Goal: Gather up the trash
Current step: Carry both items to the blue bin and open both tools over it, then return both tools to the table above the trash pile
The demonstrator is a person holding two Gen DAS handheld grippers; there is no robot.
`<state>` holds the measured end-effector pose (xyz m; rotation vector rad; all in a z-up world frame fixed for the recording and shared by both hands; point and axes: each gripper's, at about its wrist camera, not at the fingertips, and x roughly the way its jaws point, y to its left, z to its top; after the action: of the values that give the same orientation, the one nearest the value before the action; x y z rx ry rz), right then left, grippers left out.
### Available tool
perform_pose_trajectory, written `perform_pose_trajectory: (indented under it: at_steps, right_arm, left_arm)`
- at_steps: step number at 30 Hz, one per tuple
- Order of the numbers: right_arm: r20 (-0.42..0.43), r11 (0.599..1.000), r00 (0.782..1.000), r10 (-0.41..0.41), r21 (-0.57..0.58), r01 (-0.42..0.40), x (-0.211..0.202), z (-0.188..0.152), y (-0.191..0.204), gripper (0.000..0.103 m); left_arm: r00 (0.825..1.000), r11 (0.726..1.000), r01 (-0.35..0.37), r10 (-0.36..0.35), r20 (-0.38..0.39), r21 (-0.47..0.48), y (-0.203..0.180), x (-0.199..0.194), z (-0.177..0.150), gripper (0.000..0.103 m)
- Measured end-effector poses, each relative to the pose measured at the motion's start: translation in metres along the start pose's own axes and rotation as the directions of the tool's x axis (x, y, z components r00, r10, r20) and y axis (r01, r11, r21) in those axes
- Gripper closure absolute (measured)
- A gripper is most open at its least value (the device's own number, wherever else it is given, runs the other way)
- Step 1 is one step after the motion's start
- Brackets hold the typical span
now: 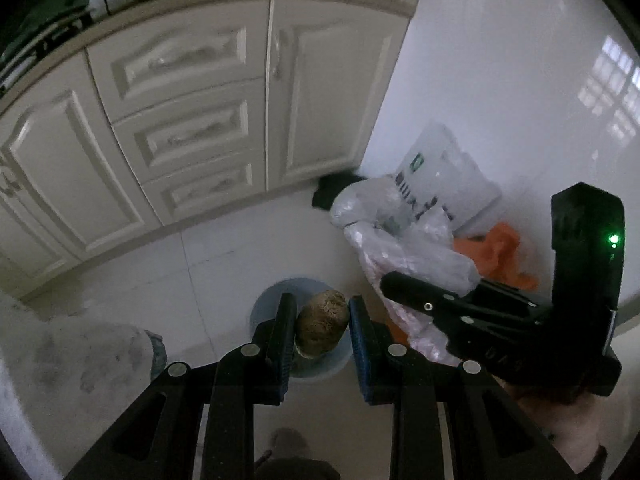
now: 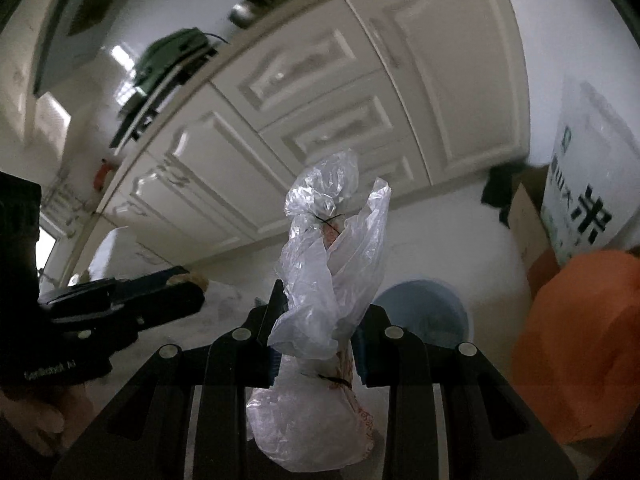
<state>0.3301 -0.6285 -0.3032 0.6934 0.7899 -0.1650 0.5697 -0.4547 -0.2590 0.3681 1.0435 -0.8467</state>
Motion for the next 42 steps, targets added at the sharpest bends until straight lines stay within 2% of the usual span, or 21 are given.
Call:
perform_pose_trajectory:
  at_steps: [4,6,8,10,13,15,17,22,24,27,33,38,42]
  right_arm:
    - [-0.049,0.998,0.998,-0.03,0.056,0.033,0.034,0.004,-0.024,0.07]
    - [-0.071,0.995,0.997,-0.037,0.085,0.043,0.045,0.002,-0.035,0.054]
    - [-0.08,0.993,0.996,-0.047,0.108,0.055,0.049,-0.001,-0.044,0.046]
    - [-0.084,0.99,0.995,-0.054,0.123,0.064,0.048,-0.004,-0.049,0.044]
    - [-0.076,0.986,0.995,-0.063,0.148,0.074,0.04,-0.008,-0.055,0.03]
    - [-0.07,0.984,0.995,-0.076,0.156,0.086,0.034,-0.01,-0.057,0.012]
    - [-0.057,0.98,0.994,-0.093,0.169,0.101,0.024,-0.011,-0.056,0.0]
    - [-0.029,0.975,0.991,-0.127,0.179,0.131,-0.005,-0.013,-0.044,0.0]
    - [-0.016,0.977,0.992,-0.128,0.17,0.129,-0.016,-0.013,-0.035,0.0]
    - [0.004,0.982,0.992,-0.127,0.143,0.125,-0.033,-0.013,-0.015,0.0]
    - [0.059,0.992,0.993,-0.105,0.074,0.101,-0.066,-0.01,0.038,0.0]
    - [0.101,0.998,0.992,-0.07,0.006,0.07,-0.089,-0.012,0.099,0.0]
    - [0.127,0.997,0.992,-0.026,-0.066,0.034,-0.104,-0.017,0.154,0.0]
  left_arm:
    - [0.996,1.0,-0.019,0.018,-0.092,-0.014,0.002,0.045,0.023,0.076]
    - [0.991,0.998,-0.045,0.04,-0.128,-0.033,0.003,0.066,0.038,0.042]
    - [0.992,0.996,-0.059,0.051,-0.119,-0.064,0.006,0.077,0.051,0.026]
    - [0.992,0.995,-0.066,0.057,-0.114,-0.072,0.004,0.086,0.06,0.023]
    - [0.991,0.993,-0.091,0.082,-0.104,-0.079,0.004,0.083,0.062,0.014]
    - [0.992,0.99,-0.105,0.098,-0.085,-0.089,0.003,0.075,0.057,0.01]
    - [0.991,0.987,-0.128,0.123,-0.057,-0.093,-0.001,0.065,0.055,0.005]
    - [0.991,0.987,-0.13,0.133,0.031,-0.092,-0.015,0.005,0.018,0.004]
    - [0.99,0.989,-0.11,0.117,0.076,-0.094,-0.018,-0.017,0.007,0.003]
    - [0.984,0.99,-0.102,0.115,0.134,-0.101,-0.019,-0.054,-0.014,0.003]
    - [0.956,0.989,-0.078,0.111,0.271,-0.129,-0.004,-0.141,-0.074,0.001]
    - [0.928,0.982,-0.076,0.133,0.347,-0.174,0.016,-0.215,-0.132,0.001]
    - [0.899,0.972,-0.098,0.179,0.4,-0.214,0.03,-0.27,-0.183,0.001]
